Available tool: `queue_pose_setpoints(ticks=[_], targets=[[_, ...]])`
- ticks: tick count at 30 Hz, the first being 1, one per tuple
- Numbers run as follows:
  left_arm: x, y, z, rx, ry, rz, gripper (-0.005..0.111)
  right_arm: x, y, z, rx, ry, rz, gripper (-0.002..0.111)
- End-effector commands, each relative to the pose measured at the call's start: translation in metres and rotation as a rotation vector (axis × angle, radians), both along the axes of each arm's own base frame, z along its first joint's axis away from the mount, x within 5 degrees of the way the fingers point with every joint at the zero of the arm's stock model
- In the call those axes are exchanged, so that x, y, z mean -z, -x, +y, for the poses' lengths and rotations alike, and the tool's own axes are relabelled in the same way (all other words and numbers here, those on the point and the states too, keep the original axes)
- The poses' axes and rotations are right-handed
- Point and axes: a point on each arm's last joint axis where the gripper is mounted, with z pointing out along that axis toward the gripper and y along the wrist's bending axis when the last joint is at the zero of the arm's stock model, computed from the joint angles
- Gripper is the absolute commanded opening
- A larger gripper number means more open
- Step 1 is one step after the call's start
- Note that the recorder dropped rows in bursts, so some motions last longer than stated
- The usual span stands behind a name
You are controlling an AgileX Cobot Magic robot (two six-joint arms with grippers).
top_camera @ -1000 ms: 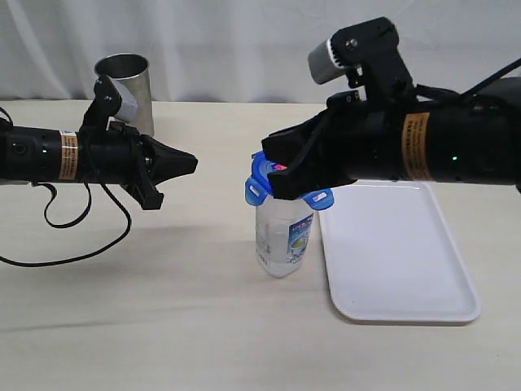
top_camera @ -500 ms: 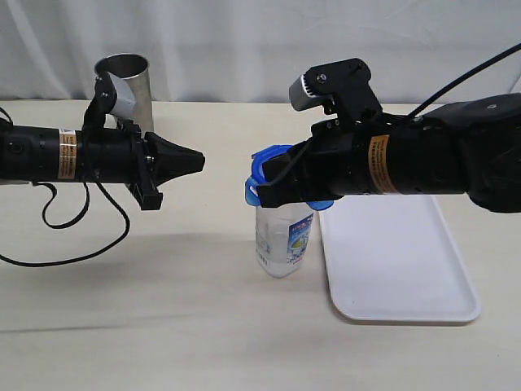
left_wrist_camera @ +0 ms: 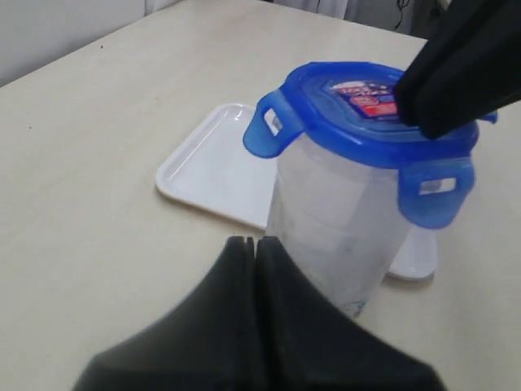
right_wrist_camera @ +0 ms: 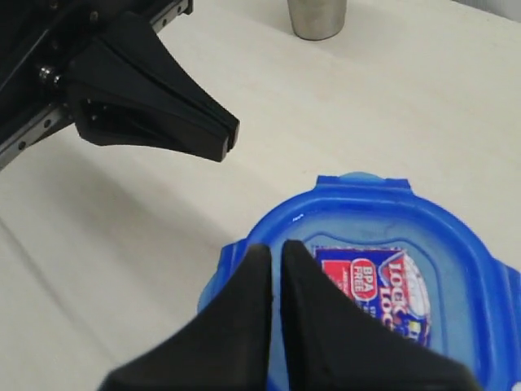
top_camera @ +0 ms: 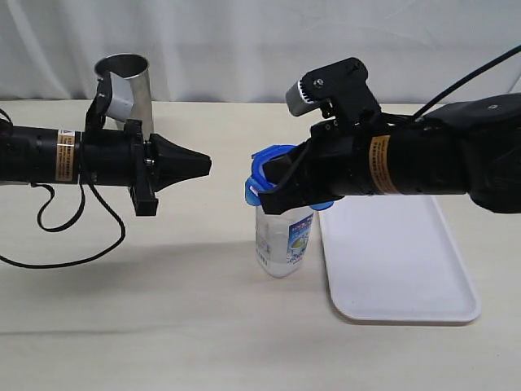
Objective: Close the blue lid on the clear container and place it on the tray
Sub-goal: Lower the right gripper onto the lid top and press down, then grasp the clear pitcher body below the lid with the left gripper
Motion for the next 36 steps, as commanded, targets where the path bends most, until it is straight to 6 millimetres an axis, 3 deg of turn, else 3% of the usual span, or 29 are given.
queue_pose_setpoints(ticks=[1,7,11,16,23,36], targets=[[-0.006,0.007,-0.007,0.074,0.071,-0.011,0.000,-0.009,0.004,-0.004,0.002,0.016,-0.053,0.006],[0.002,0.014,-0.029,0.117,0.010,-0.037,0.000,-0.022,0.007,-0.009,0.032,0.008,-0.101,0.006],[0.009,0.014,-0.038,0.093,-0.074,-0.040,0.000,-0.015,0.007,-0.014,0.065,0.040,-0.099,0.006],[0.005,0.014,-0.040,0.086,-0.025,-0.055,0.000,-0.001,0.008,-0.025,0.124,0.128,-0.116,0.006],[-0.003,0.016,-0.043,0.110,0.064,-0.077,0.000,-0.010,0.005,-0.021,0.099,0.115,-0.146,0.006],[-0.001,0.023,-0.043,0.180,0.053,-0.034,0.000,-0.010,0.006,-0.019,0.094,0.089,-0.122,0.006]])
